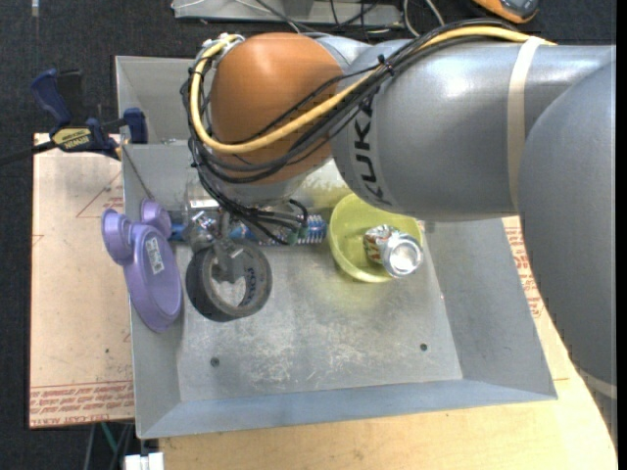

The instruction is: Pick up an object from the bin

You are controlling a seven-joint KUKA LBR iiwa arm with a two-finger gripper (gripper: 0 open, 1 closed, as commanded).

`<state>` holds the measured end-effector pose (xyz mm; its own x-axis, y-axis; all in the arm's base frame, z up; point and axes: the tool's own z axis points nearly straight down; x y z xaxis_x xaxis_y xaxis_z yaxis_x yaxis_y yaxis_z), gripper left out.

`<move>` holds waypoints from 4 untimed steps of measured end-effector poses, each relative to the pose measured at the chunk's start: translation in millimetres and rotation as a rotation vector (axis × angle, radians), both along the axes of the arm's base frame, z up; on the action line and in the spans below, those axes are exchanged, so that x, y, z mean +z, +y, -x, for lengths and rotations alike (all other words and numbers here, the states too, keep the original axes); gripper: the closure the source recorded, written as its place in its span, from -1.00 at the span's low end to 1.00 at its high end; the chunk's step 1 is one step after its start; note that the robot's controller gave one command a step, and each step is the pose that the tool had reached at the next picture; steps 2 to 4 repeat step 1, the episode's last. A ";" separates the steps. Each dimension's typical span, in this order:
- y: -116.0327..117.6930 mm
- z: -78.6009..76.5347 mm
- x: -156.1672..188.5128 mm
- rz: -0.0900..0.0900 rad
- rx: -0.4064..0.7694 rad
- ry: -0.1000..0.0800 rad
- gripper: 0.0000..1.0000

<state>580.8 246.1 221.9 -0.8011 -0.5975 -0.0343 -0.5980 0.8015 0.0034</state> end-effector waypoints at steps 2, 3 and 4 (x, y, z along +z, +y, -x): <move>-10.3 -19.4 63.0 0.002 0.204 -0.007 1.00; -10.3 -19.4 63.0 0.002 0.204 -0.007 1.00; -10.3 -19.4 63.0 0.002 0.204 -0.007 1.00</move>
Offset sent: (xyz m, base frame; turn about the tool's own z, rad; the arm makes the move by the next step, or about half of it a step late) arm -0.0061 0.0065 -0.0308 -0.2604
